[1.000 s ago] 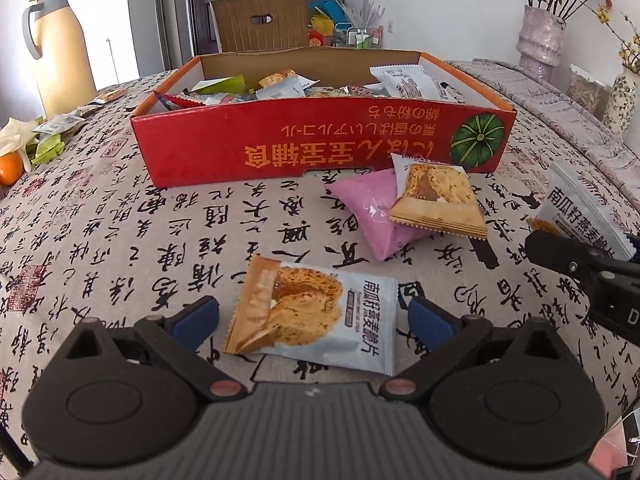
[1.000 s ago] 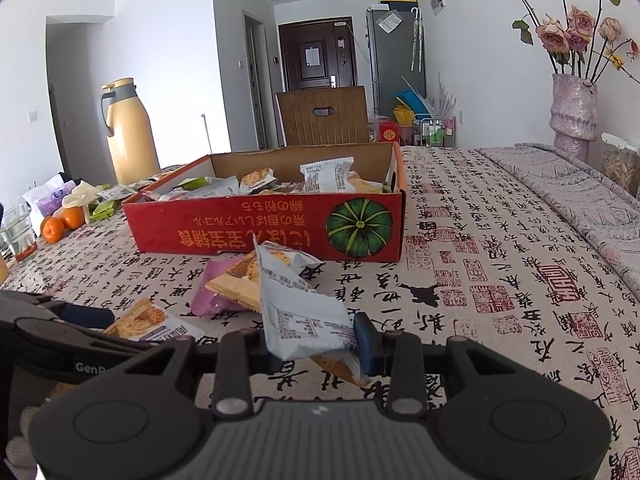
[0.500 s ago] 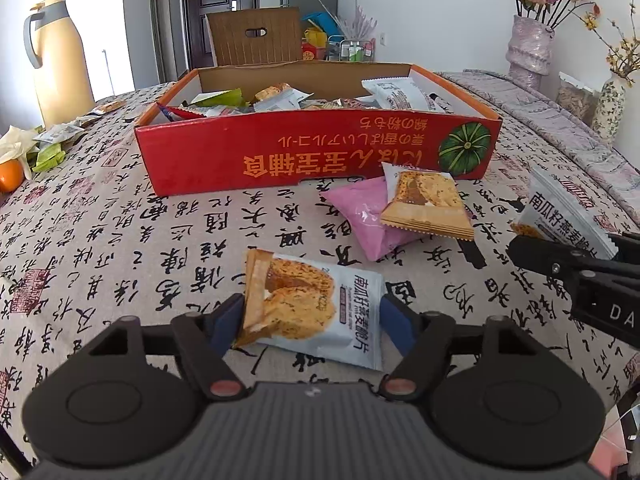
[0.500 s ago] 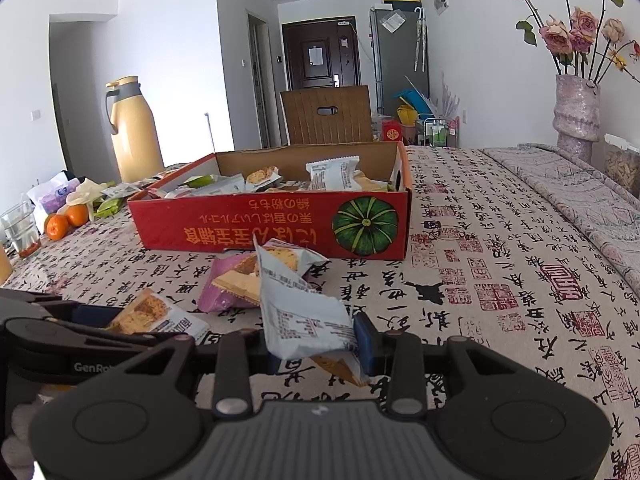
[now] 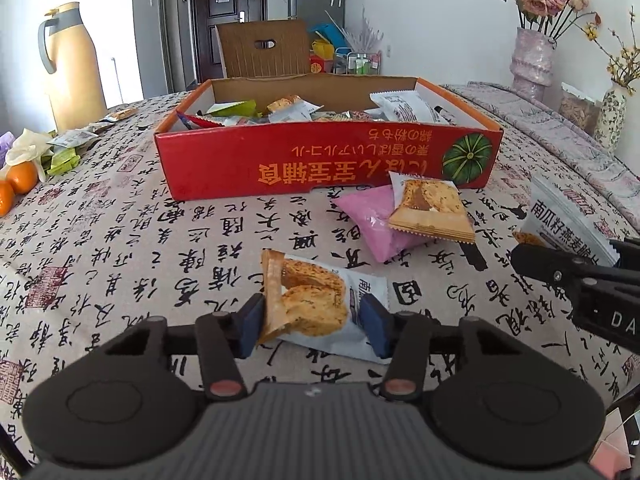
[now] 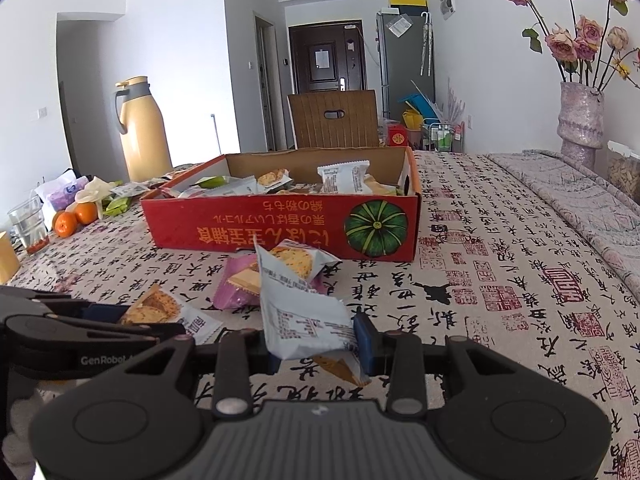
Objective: Organize snacks
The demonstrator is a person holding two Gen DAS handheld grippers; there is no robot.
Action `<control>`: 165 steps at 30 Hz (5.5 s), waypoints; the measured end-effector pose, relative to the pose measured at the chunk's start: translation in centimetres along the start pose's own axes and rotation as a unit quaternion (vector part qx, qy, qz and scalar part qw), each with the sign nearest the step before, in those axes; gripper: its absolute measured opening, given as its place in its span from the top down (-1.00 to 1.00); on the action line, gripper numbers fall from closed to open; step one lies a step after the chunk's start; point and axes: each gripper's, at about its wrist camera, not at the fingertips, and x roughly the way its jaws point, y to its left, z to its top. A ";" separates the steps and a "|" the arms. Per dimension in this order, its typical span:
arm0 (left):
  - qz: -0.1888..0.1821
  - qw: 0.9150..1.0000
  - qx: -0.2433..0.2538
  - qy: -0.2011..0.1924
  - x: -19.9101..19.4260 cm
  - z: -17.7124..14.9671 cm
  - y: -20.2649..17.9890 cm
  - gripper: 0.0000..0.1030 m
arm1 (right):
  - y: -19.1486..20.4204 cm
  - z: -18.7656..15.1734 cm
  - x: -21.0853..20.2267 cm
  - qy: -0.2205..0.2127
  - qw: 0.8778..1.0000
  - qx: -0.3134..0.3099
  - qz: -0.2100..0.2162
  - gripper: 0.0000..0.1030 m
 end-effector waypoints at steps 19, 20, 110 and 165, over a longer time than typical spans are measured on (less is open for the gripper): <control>-0.014 0.998 -0.001 -0.064 -3.7 1.0 0.2 0.68 | 0.5 0.2 -1.3 -0.011 1.000 -0.005 -0.001 0.32; -0.015 0.998 0.000 -0.067 -3.8 1.0 0.2 0.69 | 0.5 0.2 -1.3 -0.011 1.000 -0.006 -0.001 0.32; -0.044 0.997 0.062 -0.022 0.3 1.1 -0.4 0.75 | 0.4 0.4 1.1 0.018 1.000 -0.003 0.019 0.70; -0.087 0.993 0.078 0.011 3.1 3.2 1.4 0.83 | 0.2 1.0 1.2 0.008 1.000 0.000 0.010 0.70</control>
